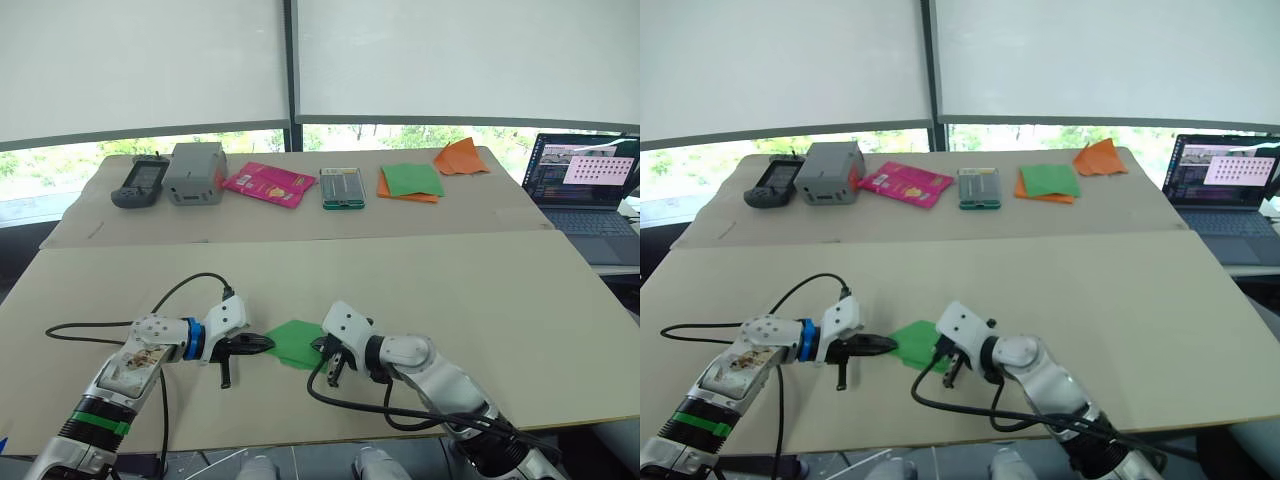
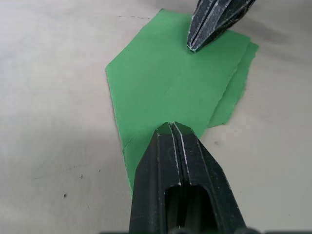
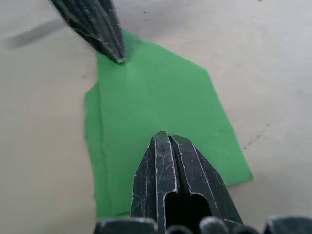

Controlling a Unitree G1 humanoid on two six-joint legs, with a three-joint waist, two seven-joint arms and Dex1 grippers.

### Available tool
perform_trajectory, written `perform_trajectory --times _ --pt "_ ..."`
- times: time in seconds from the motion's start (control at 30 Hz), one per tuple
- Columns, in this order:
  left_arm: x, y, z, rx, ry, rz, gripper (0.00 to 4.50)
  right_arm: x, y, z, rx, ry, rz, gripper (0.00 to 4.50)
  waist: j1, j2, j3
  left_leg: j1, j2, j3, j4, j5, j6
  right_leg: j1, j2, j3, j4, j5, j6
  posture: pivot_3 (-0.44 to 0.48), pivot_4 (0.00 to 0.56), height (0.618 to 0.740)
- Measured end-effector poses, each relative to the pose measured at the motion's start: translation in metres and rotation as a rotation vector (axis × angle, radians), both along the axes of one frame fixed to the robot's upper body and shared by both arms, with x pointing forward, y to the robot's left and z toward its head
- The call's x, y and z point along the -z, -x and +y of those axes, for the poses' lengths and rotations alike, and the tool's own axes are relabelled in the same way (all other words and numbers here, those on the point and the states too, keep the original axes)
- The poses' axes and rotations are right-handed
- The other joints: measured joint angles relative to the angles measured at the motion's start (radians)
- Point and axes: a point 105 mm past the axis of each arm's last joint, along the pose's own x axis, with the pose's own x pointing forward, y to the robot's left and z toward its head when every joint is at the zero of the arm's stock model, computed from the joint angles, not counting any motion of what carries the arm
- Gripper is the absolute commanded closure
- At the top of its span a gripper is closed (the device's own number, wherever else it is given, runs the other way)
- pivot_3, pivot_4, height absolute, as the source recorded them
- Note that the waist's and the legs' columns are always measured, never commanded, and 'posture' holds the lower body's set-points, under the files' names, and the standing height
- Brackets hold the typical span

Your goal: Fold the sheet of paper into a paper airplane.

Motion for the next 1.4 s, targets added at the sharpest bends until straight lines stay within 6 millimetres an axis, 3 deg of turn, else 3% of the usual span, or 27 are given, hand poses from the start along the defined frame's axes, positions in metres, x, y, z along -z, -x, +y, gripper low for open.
perform_trajectory --times 0.1,0.23,0.6,0.9,1.13,1.4 --pt "0.000 0.001 -0.001 0.008 -0.004 -0.008 4.50 -0.016 -0.007 -0.006 0.067 -0.082 0.004 3.68 0.000 0.000 0.000 0.000 0.000 0.000 0.000 0.000 0.000 0.000 0.000 0.000 0.000 0.000 0.000 0.000 0.150 0.740" --pt "0.000 0.001 -0.001 0.010 -0.010 -0.012 4.50 -0.040 -0.011 -0.015 0.143 -0.229 0.054 2.27 0.000 0.001 0.000 0.000 0.000 0.000 0.000 0.000 0.000 0.000 0.000 0.000 0.000 0.000 0.000 0.000 0.150 0.740" --pt "0.000 0.002 -0.002 0.010 -0.015 -0.023 4.50 -0.011 0.000 -0.023 0.240 -0.353 0.416 2.27 -0.001 0.002 0.000 -0.001 0.000 0.000 -0.001 0.000 0.000 0.000 0.000 0.000 -0.001 0.000 0.000 0.000 0.150 0.740" --pt "0.001 0.003 -0.003 0.011 -0.020 -0.029 4.50 -0.004 0.004 -0.039 0.284 -0.355 0.529 2.27 -0.003 0.002 0.000 -0.001 0.000 0.000 -0.002 0.000 0.000 0.000 0.000 0.000 -0.001 0.000 0.000 0.000 0.150 0.740" --pt "0.000 0.002 -0.003 0.009 -0.019 -0.041 4.50 -0.002 0.007 -0.018 0.248 -0.438 0.633 2.27 -0.003 0.003 0.000 -0.001 0.000 0.000 -0.003 0.000 0.000 -0.001 0.000 0.000 -0.001 0.000 0.000 0.000 0.150 0.740" --pt "0.000 0.000 -0.003 0.002 -0.018 -0.050 4.50 -0.002 -0.011 -0.012 0.298 -0.554 0.711 2.27 -0.005 0.003 0.000 -0.001 0.000 0.000 -0.003 0.000 0.000 -0.001 0.000 0.000 -0.001 0.000 0.000 0.000 0.150 0.740"
